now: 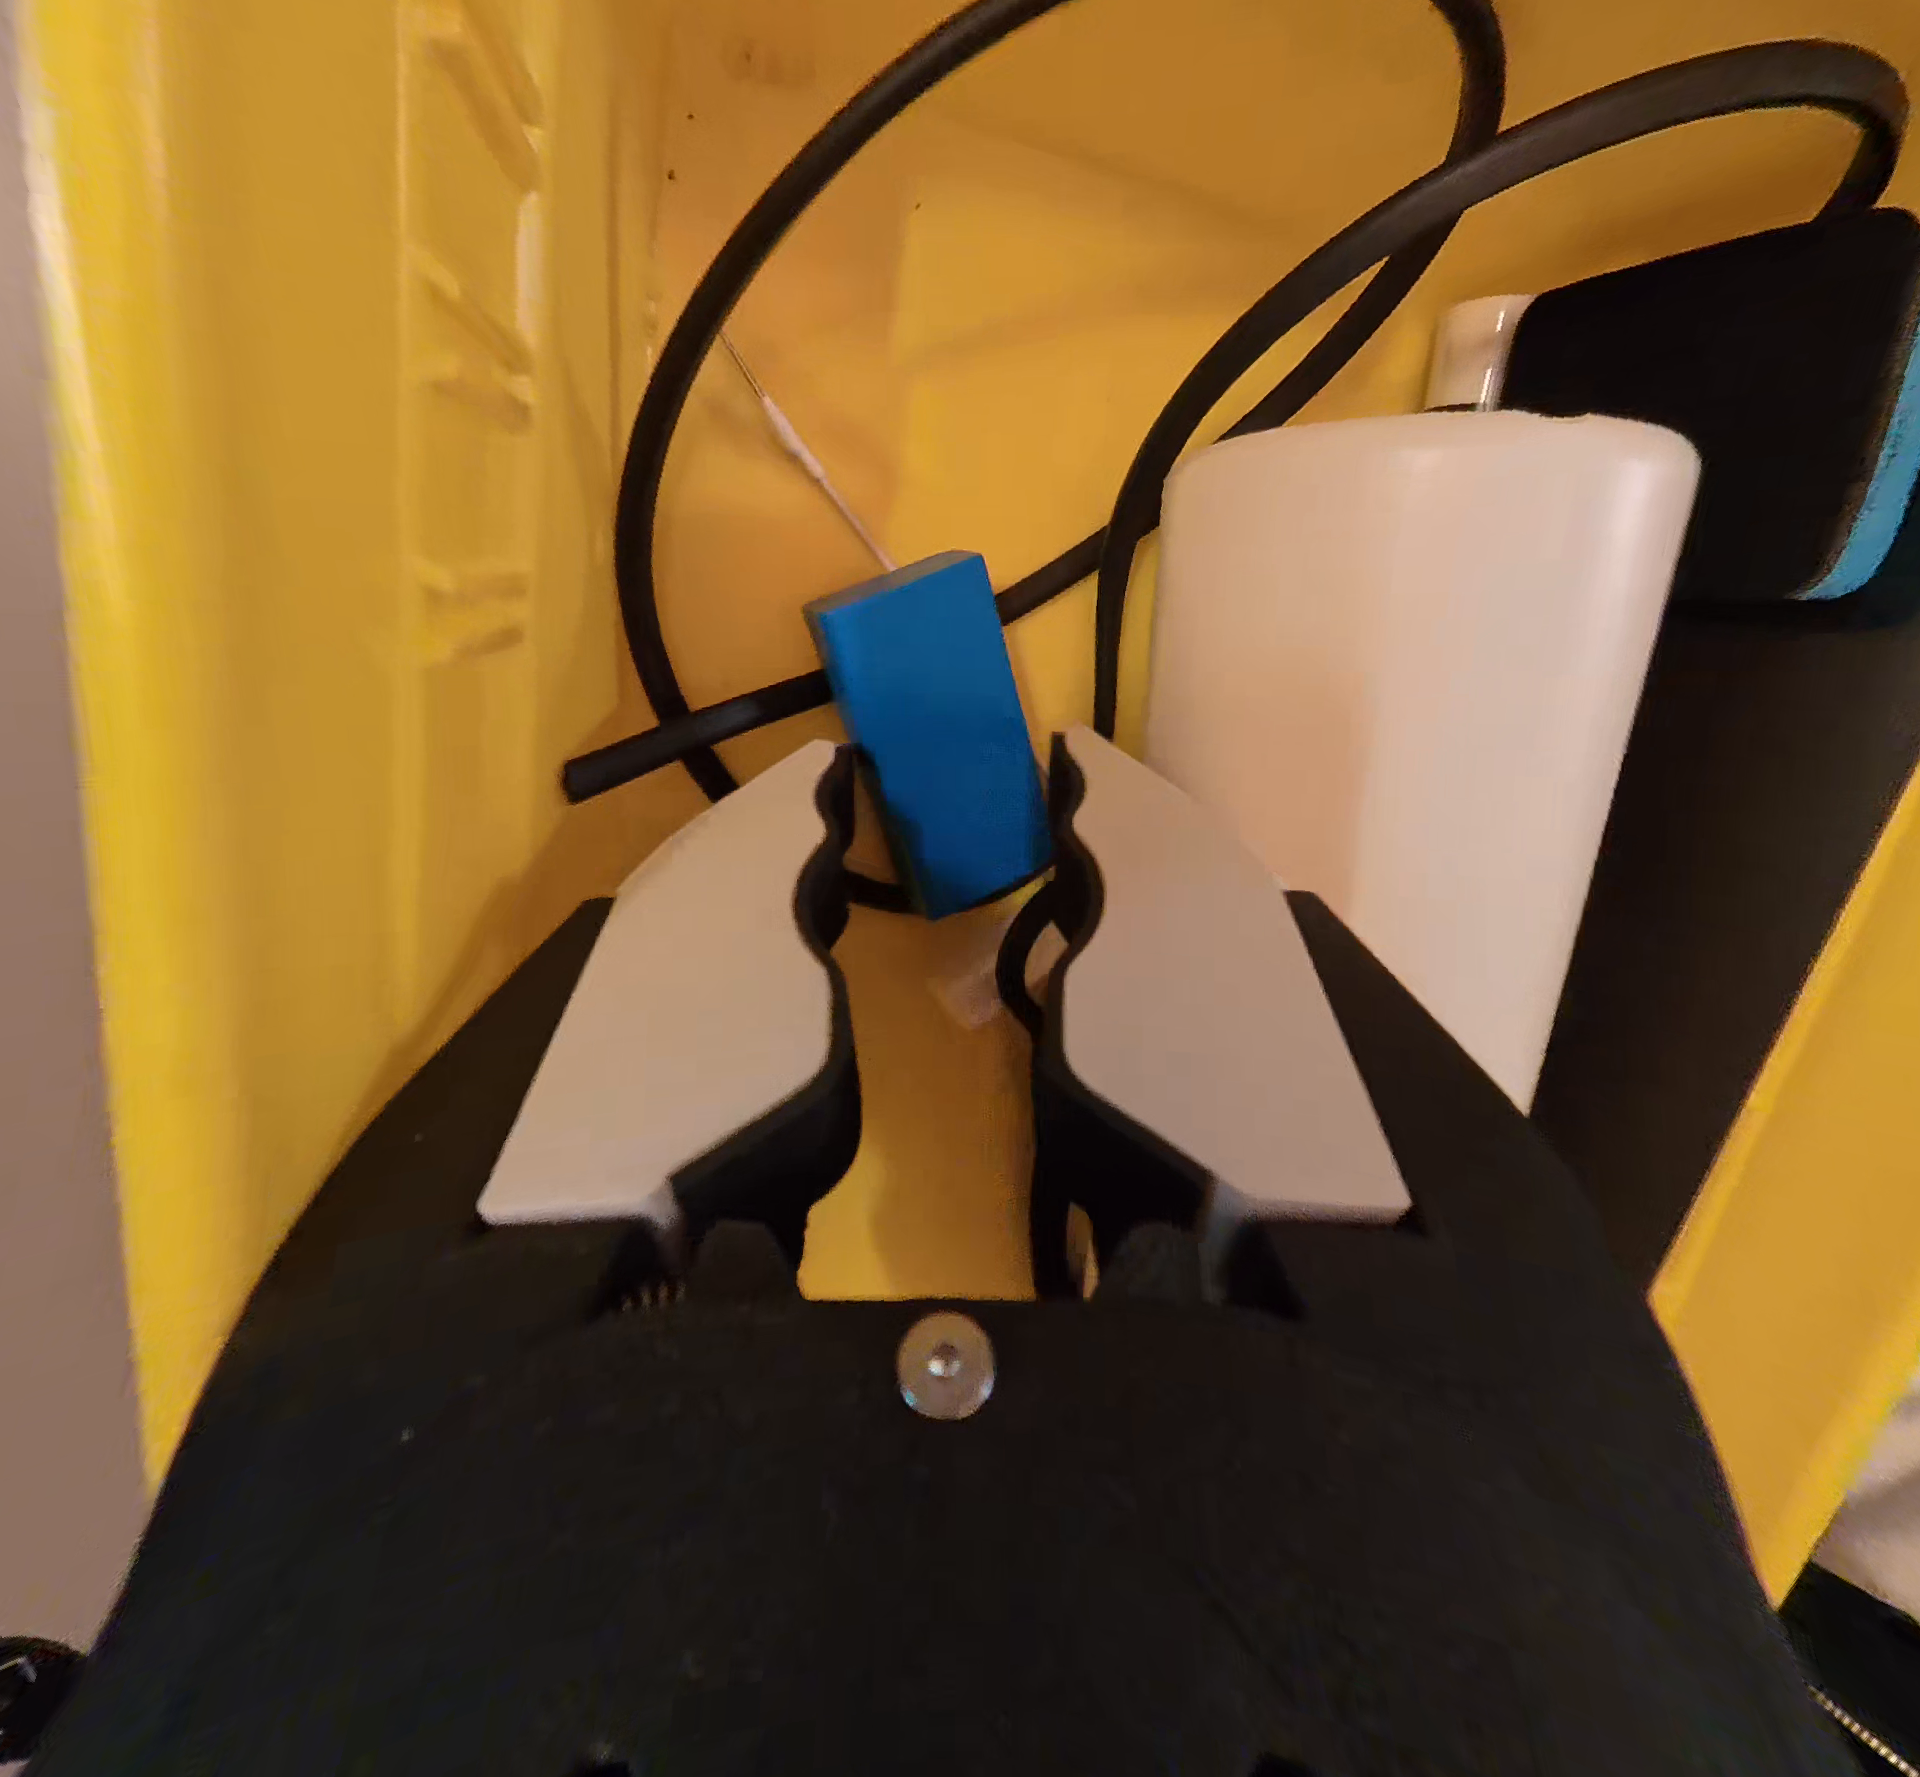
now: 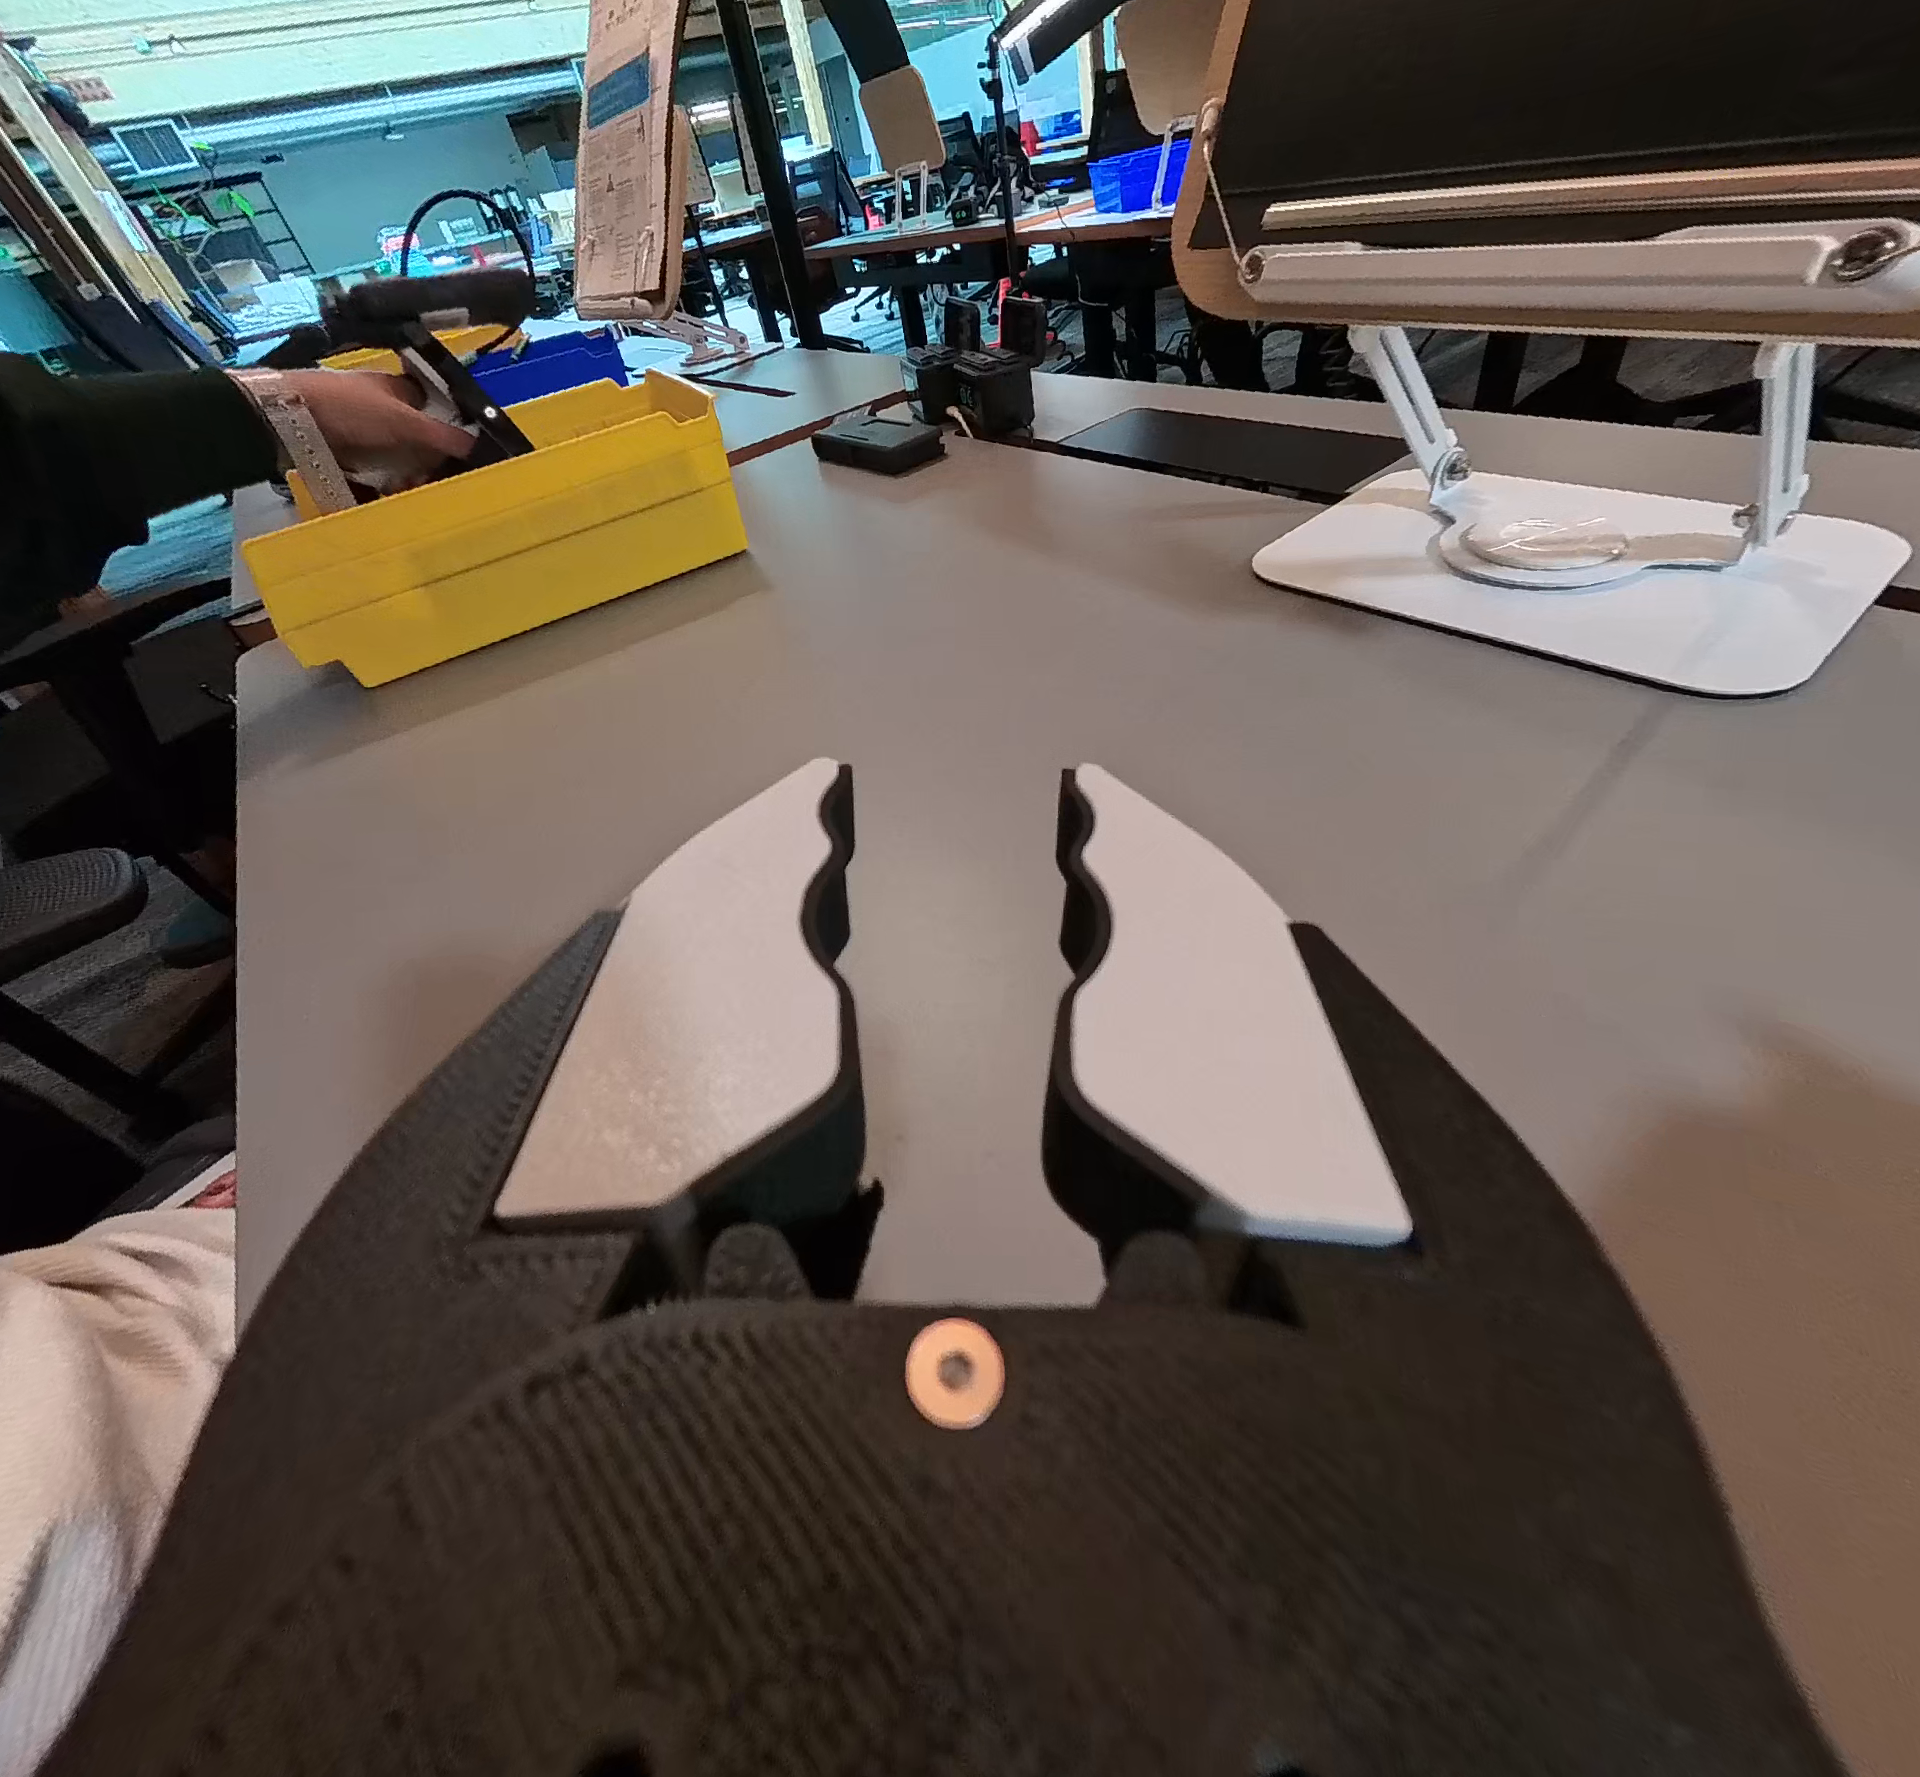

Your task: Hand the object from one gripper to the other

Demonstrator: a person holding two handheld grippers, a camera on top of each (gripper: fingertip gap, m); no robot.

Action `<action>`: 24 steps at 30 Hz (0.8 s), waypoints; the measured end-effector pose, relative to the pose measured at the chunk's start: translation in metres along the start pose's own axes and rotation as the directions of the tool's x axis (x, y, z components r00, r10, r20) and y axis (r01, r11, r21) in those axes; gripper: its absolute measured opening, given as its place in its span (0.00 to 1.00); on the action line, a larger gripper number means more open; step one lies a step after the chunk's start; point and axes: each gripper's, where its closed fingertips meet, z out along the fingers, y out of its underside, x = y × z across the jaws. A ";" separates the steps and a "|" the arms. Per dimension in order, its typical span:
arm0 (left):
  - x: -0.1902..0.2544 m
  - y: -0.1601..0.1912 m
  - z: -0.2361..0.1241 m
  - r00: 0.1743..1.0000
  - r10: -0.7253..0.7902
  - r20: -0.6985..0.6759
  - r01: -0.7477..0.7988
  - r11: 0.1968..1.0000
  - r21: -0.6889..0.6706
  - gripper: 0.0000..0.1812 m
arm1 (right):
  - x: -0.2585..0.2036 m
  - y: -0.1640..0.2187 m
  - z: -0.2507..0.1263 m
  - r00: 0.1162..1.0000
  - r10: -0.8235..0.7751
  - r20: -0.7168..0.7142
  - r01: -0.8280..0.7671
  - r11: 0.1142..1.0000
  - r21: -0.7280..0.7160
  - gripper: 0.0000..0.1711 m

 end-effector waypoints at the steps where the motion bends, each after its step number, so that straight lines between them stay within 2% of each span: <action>1: 0.000 0.003 0.004 1.000 -0.002 0.009 0.002 1.000 -0.022 0.24 | 0.000 0.000 0.000 1.000 -0.001 0.001 0.001 1.000 -0.001 0.22; 2: -0.004 0.007 0.009 0.999 0.002 0.039 0.000 0.999 -0.051 0.24 | -0.001 0.000 0.000 1.000 -0.004 0.001 0.004 1.000 -0.002 0.22; 9: -0.005 -0.004 0.005 0.991 0.052 0.121 -0.053 0.999 0.001 0.19 | -0.003 -0.002 -0.001 1.000 -0.023 -0.005 0.023 1.000 0.002 0.22; 13: 0.002 -0.027 -0.036 0.985 0.067 0.160 -0.098 0.976 0.195 0.19 | -0.002 -0.002 -0.001 1.000 -0.015 -0.002 0.015 1.000 0.005 0.22; 16: 0.021 -0.047 -0.082 0.973 0.134 0.190 -0.199 0.901 0.386 0.19 | -0.003 -0.001 0.000 1.000 -0.013 0.004 0.013 1.000 0.002 0.22; 20: 0.115 -0.058 -0.130 0.955 0.297 -0.001 -0.227 0.732 0.643 0.18 | -0.008 0.000 0.005 0.999 -0.031 0.015 0.031 0.999 -0.010 0.22; 24: 0.240 -0.038 -0.146 0.829 0.536 -0.158 -0.230 0.584 0.778 0.18 | -0.025 0.000 0.015 0.996 -0.065 0.064 0.067 0.998 -0.019 0.22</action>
